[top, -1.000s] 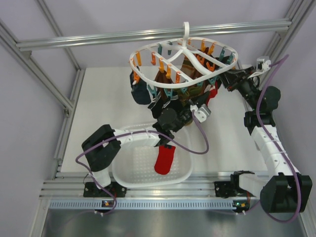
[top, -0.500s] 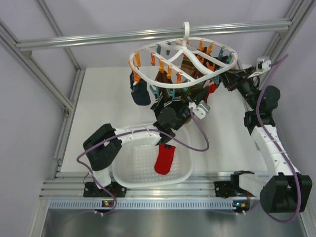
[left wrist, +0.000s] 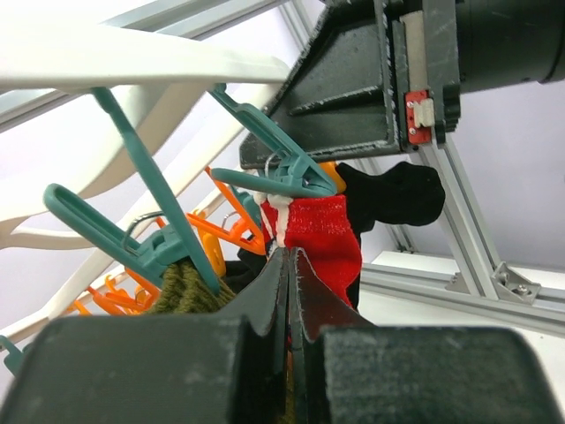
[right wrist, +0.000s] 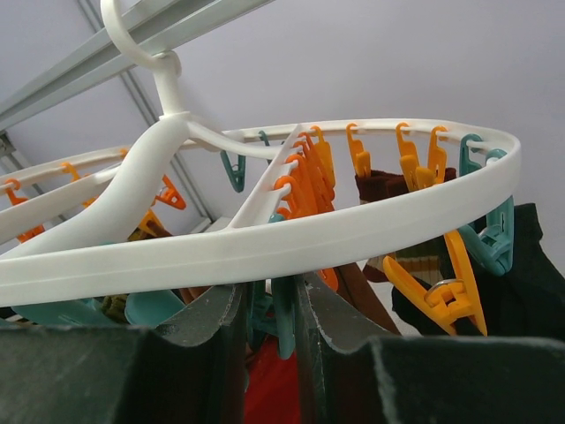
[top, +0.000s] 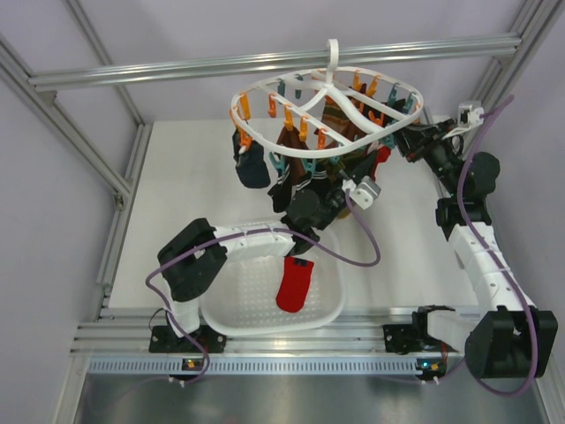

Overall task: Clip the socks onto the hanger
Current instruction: Clamp the sock onto the hanger.

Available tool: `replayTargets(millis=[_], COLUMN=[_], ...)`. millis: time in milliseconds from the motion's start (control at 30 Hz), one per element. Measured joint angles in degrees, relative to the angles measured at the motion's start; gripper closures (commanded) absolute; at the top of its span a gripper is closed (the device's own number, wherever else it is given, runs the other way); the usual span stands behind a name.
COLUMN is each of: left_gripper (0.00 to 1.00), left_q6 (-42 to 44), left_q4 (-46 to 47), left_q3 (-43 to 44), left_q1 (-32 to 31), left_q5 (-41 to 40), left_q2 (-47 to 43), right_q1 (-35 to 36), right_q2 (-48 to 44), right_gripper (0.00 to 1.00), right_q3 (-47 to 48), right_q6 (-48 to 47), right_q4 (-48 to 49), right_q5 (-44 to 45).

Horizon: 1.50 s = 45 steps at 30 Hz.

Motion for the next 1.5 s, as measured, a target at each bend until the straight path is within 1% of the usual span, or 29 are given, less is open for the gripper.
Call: replayTargets(millis=[333, 400, 433, 500, 533, 600, 633, 733, 933, 1133, 1267, 1433, 1500], left_gripper=[1.00, 1.00, 1.00, 1.00, 1.00, 1.00, 1.00, 1.00, 1.00, 1.00, 1.00, 1.00, 1.00], left_q6=[0.0, 0.0, 0.0, 0.0, 0.0, 0.0, 0.0, 0.0, 0.1, 0.0, 0.0, -0.3, -0.6], left_q4=[1.9, 1.9, 1.9, 1.9, 1.9, 1.9, 1.9, 1.9, 2.4, 3.0, 3.3, 4.0, 4.0], left_q3=[0.9, 1.0, 1.1, 1.2, 1.2, 1.2, 1.2, 1.2, 1.6, 2.1, 2.4, 2.5, 2.5], left_q1=[0.0, 0.0, 0.0, 0.0, 0.0, 0.0, 0.0, 0.0, 0.0, 0.0, 0.0, 0.0, 0.0], left_q5=[-0.7, -0.7, -0.7, -0.6, -0.6, -0.6, -0.6, -0.6, -0.5, -0.5, -0.4, -0.5, -0.5], left_q2=[0.1, 0.1, 0.1, 0.1, 0.1, 0.1, 0.1, 0.1, 1.2, 2.4, 2.6, 2.6, 2.6], right_q1=[0.0, 0.0, 0.0, 0.0, 0.0, 0.0, 0.0, 0.0, 0.2, 0.2, 0.2, 0.2, 0.2], right_q2=[0.5, 0.7, 0.7, 0.8, 0.8, 0.8, 0.8, 0.9, 2.0, 2.0, 2.0, 2.0, 2.0], right_gripper=[1.00, 0.94, 0.88, 0.80, 0.74, 0.70, 0.66, 0.62, 0.61, 0.54, 0.53, 0.41, 0.40], right_q3=[0.1, 0.1, 0.1, 0.1, 0.1, 0.1, 0.1, 0.1, 0.4, 0.4, 0.4, 0.5, 0.9], right_q6=[0.0, 0.2, 0.5, 0.8, 1.0, 1.5, 1.6, 2.3, 4.8, 6.5, 7.5, 8.1, 8.1], right_q4=[0.0, 0.1, 0.1, 0.4, 0.6, 0.8, 0.9, 0.9, 0.9, 0.9, 0.9, 0.8, 0.4], right_q5=[0.1, 0.1, 0.1, 0.1, 0.1, -0.1, -0.3, -1.0, -3.2, -4.2, -4.5, -4.5, -4.4])
